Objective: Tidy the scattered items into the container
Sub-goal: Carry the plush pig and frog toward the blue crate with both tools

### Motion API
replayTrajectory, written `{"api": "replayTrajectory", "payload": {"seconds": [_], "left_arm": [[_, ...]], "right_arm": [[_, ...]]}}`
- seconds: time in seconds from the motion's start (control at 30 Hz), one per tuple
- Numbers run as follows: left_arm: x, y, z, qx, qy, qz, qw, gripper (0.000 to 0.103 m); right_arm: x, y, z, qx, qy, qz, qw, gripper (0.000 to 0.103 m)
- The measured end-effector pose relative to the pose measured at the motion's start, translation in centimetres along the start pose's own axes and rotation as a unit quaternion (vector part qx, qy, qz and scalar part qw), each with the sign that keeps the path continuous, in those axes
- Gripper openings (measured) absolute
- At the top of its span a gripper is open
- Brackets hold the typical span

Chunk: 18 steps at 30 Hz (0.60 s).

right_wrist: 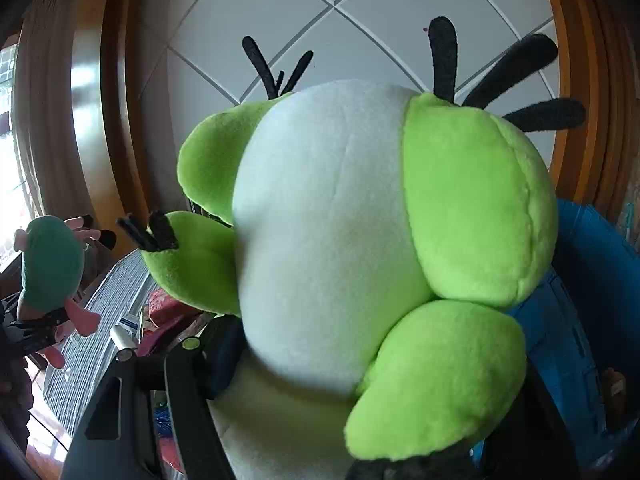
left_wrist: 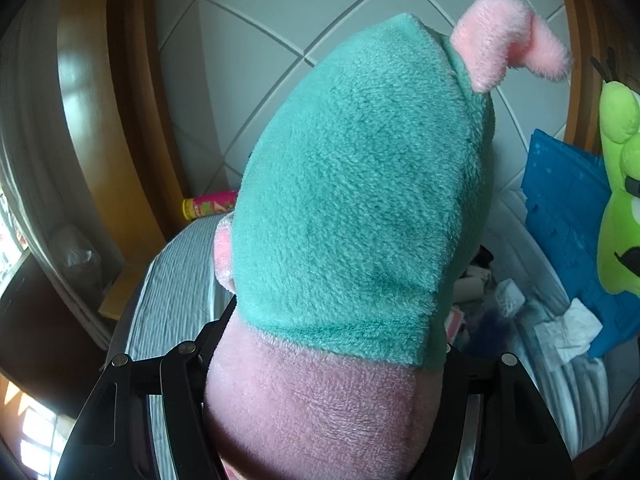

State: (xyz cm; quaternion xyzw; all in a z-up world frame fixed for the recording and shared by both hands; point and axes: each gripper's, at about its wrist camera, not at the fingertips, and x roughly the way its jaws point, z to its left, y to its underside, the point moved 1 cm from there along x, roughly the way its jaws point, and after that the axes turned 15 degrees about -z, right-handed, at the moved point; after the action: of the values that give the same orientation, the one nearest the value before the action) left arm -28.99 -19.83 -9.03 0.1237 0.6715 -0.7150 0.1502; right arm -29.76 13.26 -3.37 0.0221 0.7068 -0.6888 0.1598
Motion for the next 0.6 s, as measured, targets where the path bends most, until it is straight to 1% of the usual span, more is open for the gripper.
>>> {"api": "replayTrajectory", "payload": {"seconds": [0.17, 0.37, 0.5, 0.6], "left_arm": [[-0.1, -2.7, -3.7, 0.004, 0.041, -0.024, 0.9989, 0.066], [-0.6, -5.2, -8.6, 0.008, 0.094, -0.049, 0.9943, 0.066], [-1.7, -6.5, -12.1, 0.013, 0.116, -0.064, 0.9911, 0.066], [-2.8, -7.4, -15.1, 0.019, 0.128, -0.077, 0.9887, 0.066]], "right_arm": [[-2.2, -1.9, -0.4, -0.001, 0.014, -0.023, 1.0, 0.068], [-4.9, -4.3, -2.0, 0.009, 0.026, -0.049, 0.998, 0.068], [-7.3, -5.9, -3.7, 0.006, 0.034, -0.07, 0.997, 0.068], [-9.1, -6.6, -5.8, 0.006, 0.038, -0.083, 0.996, 0.068]]}}
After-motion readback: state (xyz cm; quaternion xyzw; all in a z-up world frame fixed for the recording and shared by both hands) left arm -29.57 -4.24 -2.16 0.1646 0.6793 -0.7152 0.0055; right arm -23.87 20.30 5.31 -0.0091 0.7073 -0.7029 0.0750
